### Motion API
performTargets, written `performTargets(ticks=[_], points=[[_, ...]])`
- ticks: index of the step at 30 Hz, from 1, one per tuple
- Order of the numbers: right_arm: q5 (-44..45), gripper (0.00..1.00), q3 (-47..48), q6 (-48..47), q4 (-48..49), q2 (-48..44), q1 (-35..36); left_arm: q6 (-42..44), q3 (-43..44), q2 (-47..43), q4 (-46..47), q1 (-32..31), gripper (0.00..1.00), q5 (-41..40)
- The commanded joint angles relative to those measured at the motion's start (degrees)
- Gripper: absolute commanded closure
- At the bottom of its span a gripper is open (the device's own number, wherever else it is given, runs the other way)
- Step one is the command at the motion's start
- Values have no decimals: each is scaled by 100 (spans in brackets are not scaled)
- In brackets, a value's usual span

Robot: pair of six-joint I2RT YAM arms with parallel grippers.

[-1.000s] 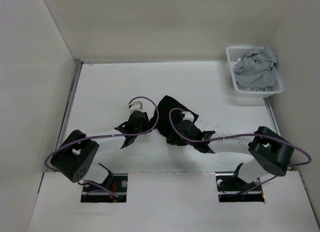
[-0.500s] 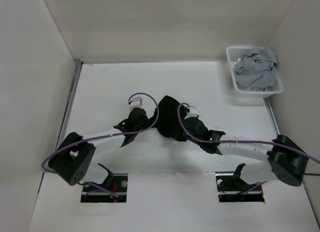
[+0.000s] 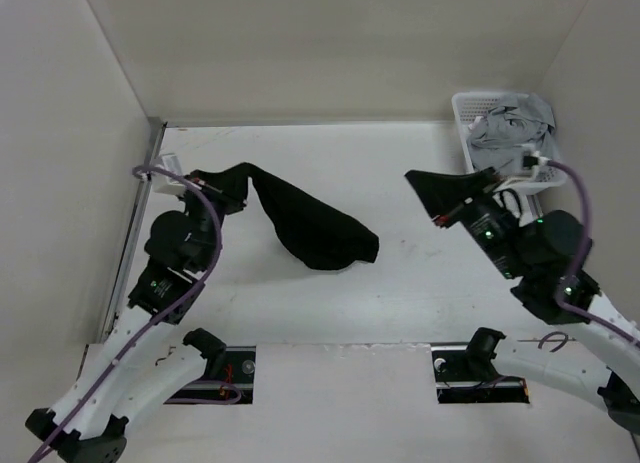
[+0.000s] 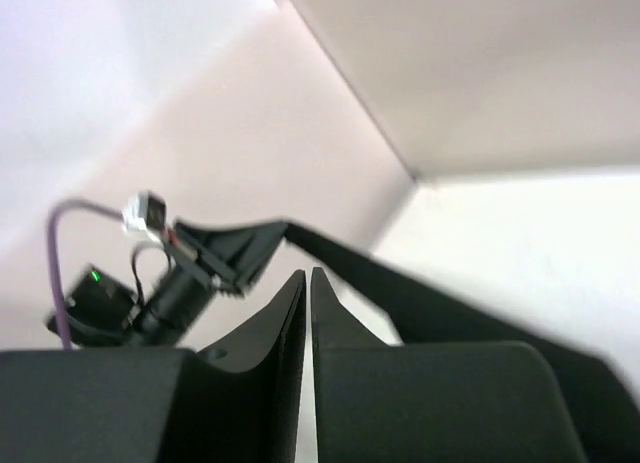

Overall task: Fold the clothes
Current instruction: Flatten the tank top out

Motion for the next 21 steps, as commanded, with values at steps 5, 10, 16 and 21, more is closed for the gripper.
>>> performTargets(ticks=[5, 10, 16, 21], points=[[100, 86, -148, -283, -456, 572, 87, 279, 860, 200, -197, -248, 100, -182], [-94, 59, -1651, 429, 500, 1740, 124, 437, 905, 324, -170, -398, 100, -427], [-664, 37, -2172, 614, 1898, 3515, -385, 542, 712, 271, -100, -336, 100, -507], [-631, 40, -2050, 904, 2251, 4527, -764, 534, 501, 201, -30, -231, 99, -673]])
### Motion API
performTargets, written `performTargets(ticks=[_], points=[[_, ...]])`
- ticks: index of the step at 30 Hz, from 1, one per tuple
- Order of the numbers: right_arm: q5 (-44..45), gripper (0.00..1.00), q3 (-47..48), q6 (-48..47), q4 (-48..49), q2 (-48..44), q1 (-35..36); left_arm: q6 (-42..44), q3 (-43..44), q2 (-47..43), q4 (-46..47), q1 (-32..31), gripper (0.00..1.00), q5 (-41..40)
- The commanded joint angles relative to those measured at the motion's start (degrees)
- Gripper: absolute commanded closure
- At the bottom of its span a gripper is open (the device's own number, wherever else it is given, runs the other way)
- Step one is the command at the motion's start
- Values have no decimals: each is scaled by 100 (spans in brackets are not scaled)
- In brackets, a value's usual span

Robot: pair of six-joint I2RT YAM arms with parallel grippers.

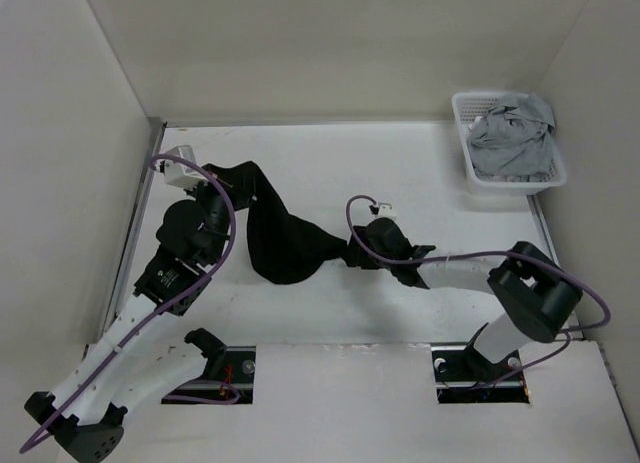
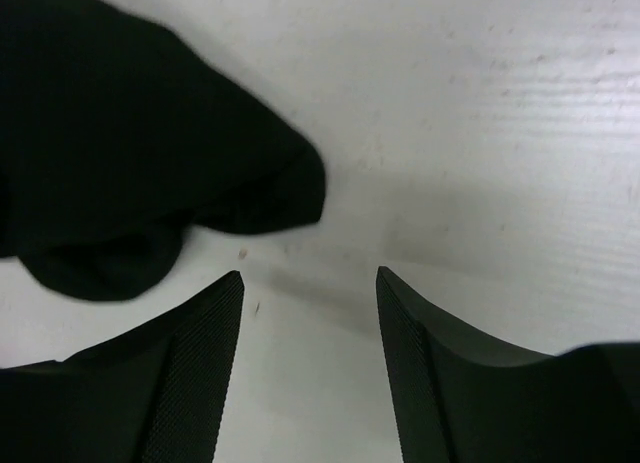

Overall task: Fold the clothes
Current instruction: Flatten the tank top out

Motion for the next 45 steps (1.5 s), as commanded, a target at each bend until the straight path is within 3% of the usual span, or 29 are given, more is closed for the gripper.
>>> performTargets(ticks=[1, 10, 11, 14, 16, 19, 23, 29, 36, 45], points=[[-58, 41, 346, 290, 988, 367, -224, 88, -151, -105, 309, 97, 99, -173], [-655, 52, 1014, 334, 839, 1238, -357, -88, -265, 96, 713, 492, 99, -7], [-690, 58, 1058, 352, 804, 1291, -357, -114, -256, 132, 757, 527, 99, 29], [-673, 88, 1181, 396, 786, 1370, -410, -237, -256, 281, 845, 650, 99, 152], [-551, 98, 1147, 361, 838, 1091, -454, -325, -222, 395, 942, 729, 99, 231], [-174, 99, 962, 81, 752, -32, -436, -422, 15, 492, 977, 879, 99, 336], [257, 98, 1128, -525, -379, -2026, -270, -440, 428, 405, 1030, 888, 99, 372], [1206, 97, 2471, -1580, -2208, -3980, 757, -185, 929, -262, 785, 888, 99, 205], [2857, 97, 3493, -2363, -2773, -4676, 2972, 421, 1115, -791, 565, 985, 99, -313], [2930, 96, 3116, -2416, -2502, -4730, 2826, 571, 1194, -791, 538, 765, 99, -358]])
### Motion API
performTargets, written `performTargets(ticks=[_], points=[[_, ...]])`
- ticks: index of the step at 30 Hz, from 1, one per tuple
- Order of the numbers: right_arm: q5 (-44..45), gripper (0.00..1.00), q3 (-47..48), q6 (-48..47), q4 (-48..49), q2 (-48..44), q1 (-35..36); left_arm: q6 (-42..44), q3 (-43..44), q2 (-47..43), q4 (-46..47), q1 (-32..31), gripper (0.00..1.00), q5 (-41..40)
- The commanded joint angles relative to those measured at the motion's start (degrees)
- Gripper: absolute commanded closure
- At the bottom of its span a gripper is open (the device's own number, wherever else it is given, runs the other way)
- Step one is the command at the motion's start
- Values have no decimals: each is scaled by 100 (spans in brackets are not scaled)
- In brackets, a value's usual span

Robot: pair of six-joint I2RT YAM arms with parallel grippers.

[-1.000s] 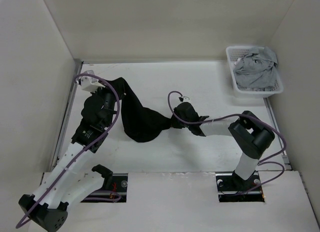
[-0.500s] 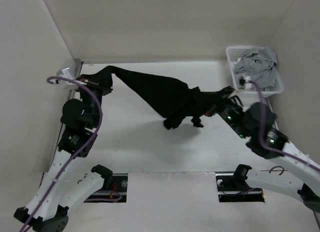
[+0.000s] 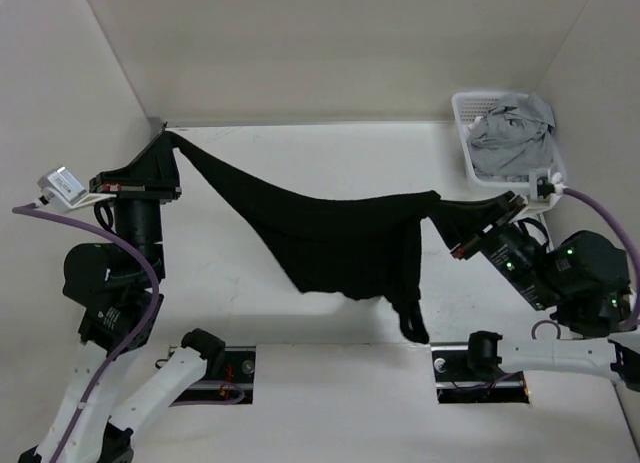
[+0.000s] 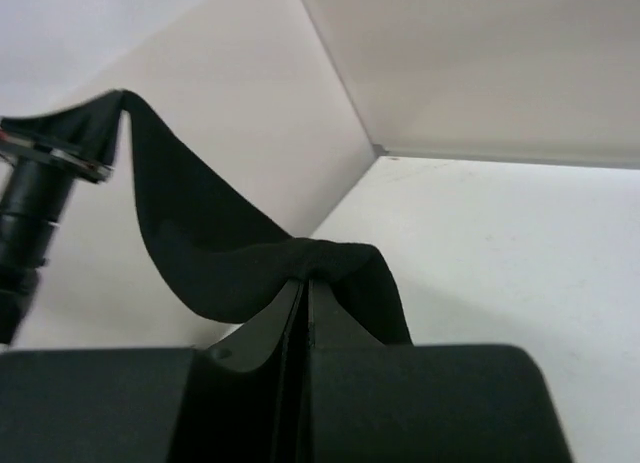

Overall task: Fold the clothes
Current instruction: Flatten the tank top out

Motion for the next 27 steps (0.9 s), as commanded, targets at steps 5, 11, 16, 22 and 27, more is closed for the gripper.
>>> performTargets(ticks=[5, 11, 16, 22, 27], points=[[-1460, 97, -587, 93, 575, 1092, -1961, 46, -592, 513, 304, -9, 99, -78], [-2993, 99, 236, 384, 1709, 2797, -3826, -515, -349, 1751, 815, 535, 99, 368], [-3530, 99, 2265, 297, 1501, 3791, -4346, -789, 899, 2289, 727, 861, 99, 1073], [-3496, 97, 1439, 190, 1665, 3127, -4251, -517, 658, 1764, 771, 704, 99, 1074], [-3179, 95, -1916, 699, 2938, 2089, -3882, -788, -1493, 798, 824, 616, 96, 854]])
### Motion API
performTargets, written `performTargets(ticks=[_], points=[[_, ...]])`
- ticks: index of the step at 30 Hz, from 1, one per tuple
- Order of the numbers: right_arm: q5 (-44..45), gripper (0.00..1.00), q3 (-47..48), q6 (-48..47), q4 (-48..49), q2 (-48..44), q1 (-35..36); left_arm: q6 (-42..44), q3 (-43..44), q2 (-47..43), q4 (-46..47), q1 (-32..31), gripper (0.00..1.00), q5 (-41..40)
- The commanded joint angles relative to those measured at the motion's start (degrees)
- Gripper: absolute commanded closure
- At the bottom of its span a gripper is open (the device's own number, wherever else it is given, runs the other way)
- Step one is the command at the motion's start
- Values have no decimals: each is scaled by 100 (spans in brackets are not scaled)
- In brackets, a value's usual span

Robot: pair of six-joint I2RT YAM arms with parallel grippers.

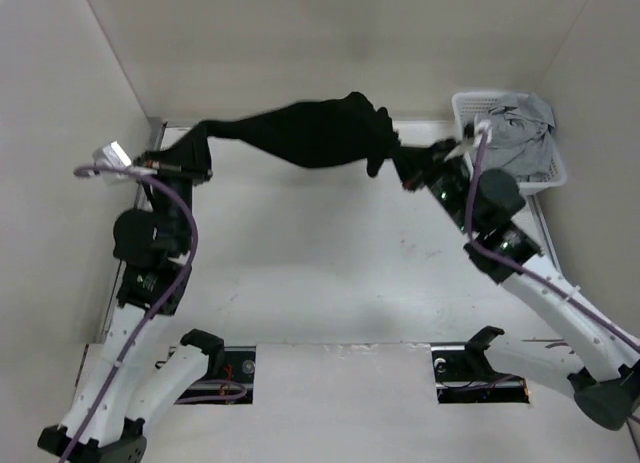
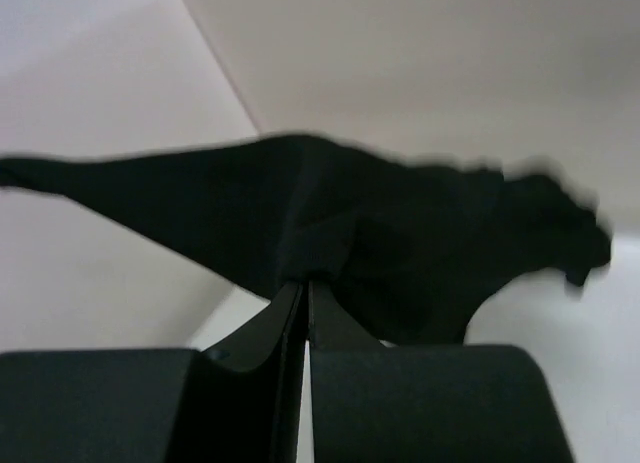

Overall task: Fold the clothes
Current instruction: Flatten the tank top out

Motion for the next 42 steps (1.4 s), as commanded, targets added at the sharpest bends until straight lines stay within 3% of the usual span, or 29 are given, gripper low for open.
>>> performTargets(ticks=[1, 4, 6, 8, 10, 13, 17, 19, 21, 24, 25, 31, 42], points=[[158, 94, -2095, 508, 804, -113, 271, -262, -1646, -519, -46, -36, 95, -132], [561, 86, -3706, 1035, 1289, -403, 334, -745, -3282, -1485, -134, 96, 85, -133], [930, 73, -4340, 1395, 1308, -605, 316, -982, -4179, -2162, -291, 157, 68, -1], [1177, 55, -4746, 1598, 1264, -860, 255, -1080, -4665, -2655, -607, 184, 58, 114], [1188, 48, -4748, 1643, 993, -1019, 19, -1115, -4763, -2850, -950, 245, 56, 123], [750, 53, -4257, 1582, 623, -679, -298, -1080, -4624, -2344, -1004, 333, 58, 123], [-42, 89, -3413, 1494, 429, 463, -404, -1054, -4158, -667, -723, 430, 60, 167], [-218, 93, -2931, 1363, 411, 1122, -405, -1072, -3877, 125, -688, 456, 61, 193], [-245, 86, -2369, 1196, 403, 1816, -405, -1072, -3718, 575, -688, 465, 63, 184], [-307, 62, -1516, 1020, 350, 2748, -474, -1045, -3717, 718, -609, 491, 63, 158], [-290, 58, -1200, 967, 324, 3064, -553, -1037, -3770, 656, -556, 518, 62, 175], [-325, 61, 787, 738, -501, 4867, -923, -966, -3972, 533, -433, 536, 62, 456], [-114, 63, 2423, 563, -1776, 6064, -1055, -1027, -4201, 620, 24, 448, 62, 1028]])
